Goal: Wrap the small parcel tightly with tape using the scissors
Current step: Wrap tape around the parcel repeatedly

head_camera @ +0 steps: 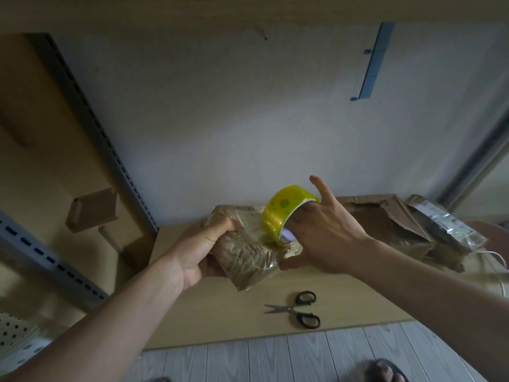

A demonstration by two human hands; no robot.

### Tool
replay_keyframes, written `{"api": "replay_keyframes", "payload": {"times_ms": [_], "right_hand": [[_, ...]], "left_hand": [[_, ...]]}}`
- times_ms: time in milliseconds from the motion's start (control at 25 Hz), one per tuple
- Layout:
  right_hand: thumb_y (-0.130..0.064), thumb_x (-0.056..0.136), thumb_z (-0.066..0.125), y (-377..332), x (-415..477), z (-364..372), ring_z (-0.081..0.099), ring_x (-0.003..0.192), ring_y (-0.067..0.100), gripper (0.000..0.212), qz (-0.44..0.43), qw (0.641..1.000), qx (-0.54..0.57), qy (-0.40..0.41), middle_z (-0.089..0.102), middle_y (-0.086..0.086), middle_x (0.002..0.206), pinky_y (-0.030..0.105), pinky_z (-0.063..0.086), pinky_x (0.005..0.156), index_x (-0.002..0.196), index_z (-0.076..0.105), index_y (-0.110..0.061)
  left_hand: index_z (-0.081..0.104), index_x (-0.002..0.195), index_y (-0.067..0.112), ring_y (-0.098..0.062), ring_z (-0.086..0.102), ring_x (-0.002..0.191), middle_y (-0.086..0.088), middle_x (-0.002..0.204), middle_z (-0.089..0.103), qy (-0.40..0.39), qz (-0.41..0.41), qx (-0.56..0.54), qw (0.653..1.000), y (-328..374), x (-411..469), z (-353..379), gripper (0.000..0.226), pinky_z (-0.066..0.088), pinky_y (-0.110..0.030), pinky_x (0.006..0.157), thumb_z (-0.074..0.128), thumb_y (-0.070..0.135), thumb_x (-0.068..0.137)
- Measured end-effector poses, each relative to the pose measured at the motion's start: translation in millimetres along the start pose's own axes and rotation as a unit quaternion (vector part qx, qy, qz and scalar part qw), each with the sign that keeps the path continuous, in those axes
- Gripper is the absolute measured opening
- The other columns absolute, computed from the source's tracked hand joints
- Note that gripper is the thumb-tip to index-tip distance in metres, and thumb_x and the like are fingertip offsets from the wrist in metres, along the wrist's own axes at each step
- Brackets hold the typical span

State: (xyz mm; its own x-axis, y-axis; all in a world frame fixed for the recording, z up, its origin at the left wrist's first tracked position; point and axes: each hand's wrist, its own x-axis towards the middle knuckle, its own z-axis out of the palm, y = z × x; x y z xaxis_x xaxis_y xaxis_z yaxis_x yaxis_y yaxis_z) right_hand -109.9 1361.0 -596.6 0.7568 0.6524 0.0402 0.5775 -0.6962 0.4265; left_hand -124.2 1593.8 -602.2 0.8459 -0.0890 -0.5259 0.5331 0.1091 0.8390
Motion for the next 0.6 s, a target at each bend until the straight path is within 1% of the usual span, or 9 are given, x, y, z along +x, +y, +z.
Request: {"api": "replay_keyframes", "payload": {"times_ms": [40, 120, 200, 280, 320, 400, 440, 520, 600], "right_hand": [[-0.087, 0.078, 0.042, -1.9, 0.7, -2.1, 0.062, 0.119, 0.027, 0.081, 0.012, 0.999, -0.015, -0.026, 0.069, 0.001, 0.123, 0.067, 0.01, 0.116, 0.125, 0.063, -0.025], [-0.081, 0.087, 0.027, -5.3, 0.8, -1.2, 0.049, 0.135, 0.026, 0.083, 0.027, 0.996, -0.047, -0.071, 0.057, 0.001, 0.142, 0.066, -0.005, 0.117, 0.142, 0.048, -0.023], [-0.073, 0.089, 0.016, 2.8, -3.9, 1.0, 0.039, 0.142, 0.024, 0.082, 0.052, 0.991, -0.065, -0.105, 0.049, 0.001, 0.149, 0.068, -0.011, 0.115, 0.149, 0.04, -0.023], [-0.072, 0.09, 0.017, 19.1, -12.0, 8.5, 0.036, 0.144, 0.022, 0.077, 0.081, 0.985, -0.074, -0.136, 0.047, -0.002, 0.15, 0.072, -0.011, 0.113, 0.151, 0.037, -0.028], [-0.074, 0.09, 0.019, 25.7, -14.6, 13.2, 0.033, 0.145, 0.022, 0.077, 0.1, 0.985, -0.055, -0.132, 0.044, -0.003, 0.152, 0.073, -0.01, 0.112, 0.151, 0.034, -0.031], [-0.082, 0.08, 0.013, 28.8, -18.6, 22.3, 0.027, 0.149, 0.021, 0.084, 0.14, 0.985, 0.051, -0.086, 0.04, -0.007, 0.155, 0.075, -0.01, 0.111, 0.148, 0.034, -0.037], [-0.086, 0.075, 0.01, 25.2, -18.9, 23.3, 0.024, 0.15, 0.02, 0.088, 0.143, 0.982, 0.102, -0.066, 0.039, -0.011, 0.155, 0.077, -0.01, 0.109, 0.145, 0.036, -0.04], [-0.096, 0.067, 0.017, 14.3, -17.1, 25.6, 0.021, 0.15, 0.016, 0.093, 0.123, 0.975, 0.181, -0.048, 0.039, -0.016, 0.152, 0.082, -0.007, 0.105, 0.14, 0.041, -0.043], [-0.1, 0.063, 0.027, 6.4, -16.3, 26.6, 0.021, 0.147, 0.012, 0.093, 0.132, 0.957, 0.258, -0.029, 0.039, -0.02, 0.148, 0.081, -0.007, 0.107, 0.133, 0.047, -0.042]], "left_hand": [[0.071, 0.103, 0.015, -0.029, 0.073, 0.079, -0.015, 0.096, 0.077, -0.001, 0.007, 0.002, 1.0, 1.2, -1.2, -1.8, 0.059, 0.06, -0.05, 0.068, 0.085, 0.028, 0.047], [0.07, 0.11, 0.015, -0.033, 0.073, 0.089, -0.016, 0.104, 0.076, -0.003, 0.022, 0.017, 1.0, 4.1, -3.0, -6.8, 0.07, 0.06, -0.051, 0.07, 0.089, 0.028, 0.044], [0.069, 0.114, 0.016, -0.033, 0.074, 0.091, -0.017, 0.106, 0.076, -0.007, 0.028, 0.022, 0.999, 9.2, -4.0, -16.1, 0.076, 0.061, -0.049, 0.07, 0.085, 0.035, 0.042], [0.069, 0.113, 0.017, -0.029, 0.075, 0.086, -0.016, 0.106, 0.076, -0.025, 0.031, 0.019, 0.999, 15.2, -6.0, -26.1, 0.071, 0.062, -0.046, 0.069, 0.082, 0.036, 0.046], [0.07, 0.113, 0.018, -0.027, 0.075, 0.085, -0.015, 0.106, 0.076, -0.038, 0.034, 0.02, 0.999, 16.9, -8.0, -30.0, 0.07, 0.062, -0.045, 0.07, 0.081, 0.037, 0.046], [0.07, 0.114, 0.018, -0.028, 0.074, 0.09, -0.014, 0.109, 0.076, -0.062, 0.038, 0.024, 0.997, 16.8, -11.9, -33.7, 0.073, 0.062, -0.045, 0.075, 0.079, 0.041, 0.045], [0.07, 0.115, 0.018, -0.029, 0.073, 0.093, -0.014, 0.11, 0.075, -0.068, 0.04, 0.025, 0.997, 15.8, -11.9, -33.9, 0.073, 0.061, -0.045, 0.077, 0.079, 0.042, 0.046], [0.07, 0.117, 0.019, -0.029, 0.072, 0.096, -0.012, 0.112, 0.075, -0.064, 0.051, 0.027, 0.996, 14.4, -11.1, -34.1, 0.074, 0.06, -0.044, 0.079, 0.078, 0.044, 0.048], [0.07, 0.117, 0.021, -0.03, 0.072, 0.101, -0.011, 0.114, 0.075, -0.064, 0.063, 0.026, 0.996, 15.8, -11.9, -35.9, 0.073, 0.06, -0.045, 0.082, 0.077, 0.044, 0.049]]}}
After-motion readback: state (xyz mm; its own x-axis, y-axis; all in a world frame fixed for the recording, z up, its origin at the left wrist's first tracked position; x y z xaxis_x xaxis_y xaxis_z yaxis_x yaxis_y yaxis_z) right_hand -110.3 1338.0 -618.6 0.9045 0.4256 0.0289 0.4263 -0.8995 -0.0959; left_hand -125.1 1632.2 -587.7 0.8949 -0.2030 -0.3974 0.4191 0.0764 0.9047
